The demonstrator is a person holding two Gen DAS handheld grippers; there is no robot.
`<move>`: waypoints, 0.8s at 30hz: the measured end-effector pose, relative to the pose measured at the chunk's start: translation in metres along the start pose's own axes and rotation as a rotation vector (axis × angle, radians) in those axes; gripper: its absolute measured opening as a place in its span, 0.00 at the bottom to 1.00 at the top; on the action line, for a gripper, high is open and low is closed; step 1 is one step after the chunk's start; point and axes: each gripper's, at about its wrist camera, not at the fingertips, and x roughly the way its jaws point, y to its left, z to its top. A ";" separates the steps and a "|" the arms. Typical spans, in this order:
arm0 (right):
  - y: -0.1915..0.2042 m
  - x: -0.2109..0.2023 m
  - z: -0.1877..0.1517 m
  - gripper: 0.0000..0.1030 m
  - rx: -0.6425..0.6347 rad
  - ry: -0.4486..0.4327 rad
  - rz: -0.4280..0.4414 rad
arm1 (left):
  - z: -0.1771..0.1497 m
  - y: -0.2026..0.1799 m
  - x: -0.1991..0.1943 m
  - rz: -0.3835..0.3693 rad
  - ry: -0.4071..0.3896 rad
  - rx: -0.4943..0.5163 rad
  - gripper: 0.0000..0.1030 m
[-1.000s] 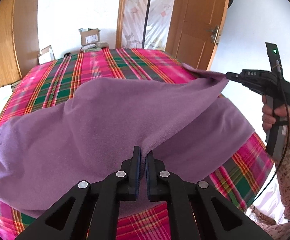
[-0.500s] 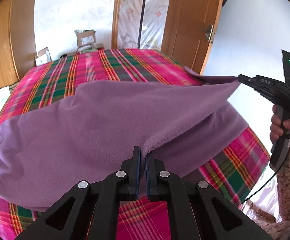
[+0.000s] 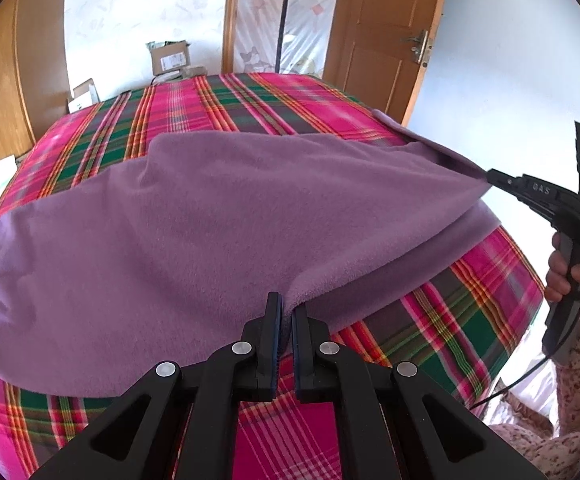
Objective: Fold clothes
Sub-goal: 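Pull the pinched fleece edge with the right gripper to straighten the fold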
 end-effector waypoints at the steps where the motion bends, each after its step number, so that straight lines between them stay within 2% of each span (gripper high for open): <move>1: -0.002 0.003 -0.003 0.02 0.001 0.014 -0.005 | -0.001 0.000 0.001 0.000 0.004 0.000 0.05; 15: -0.019 0.003 -0.018 0.02 0.023 0.035 -0.037 | -0.005 -0.002 0.015 0.023 0.054 -0.003 0.05; 24: -0.028 0.002 -0.025 0.00 0.035 0.037 -0.067 | -0.005 -0.005 0.017 0.046 0.051 0.017 0.06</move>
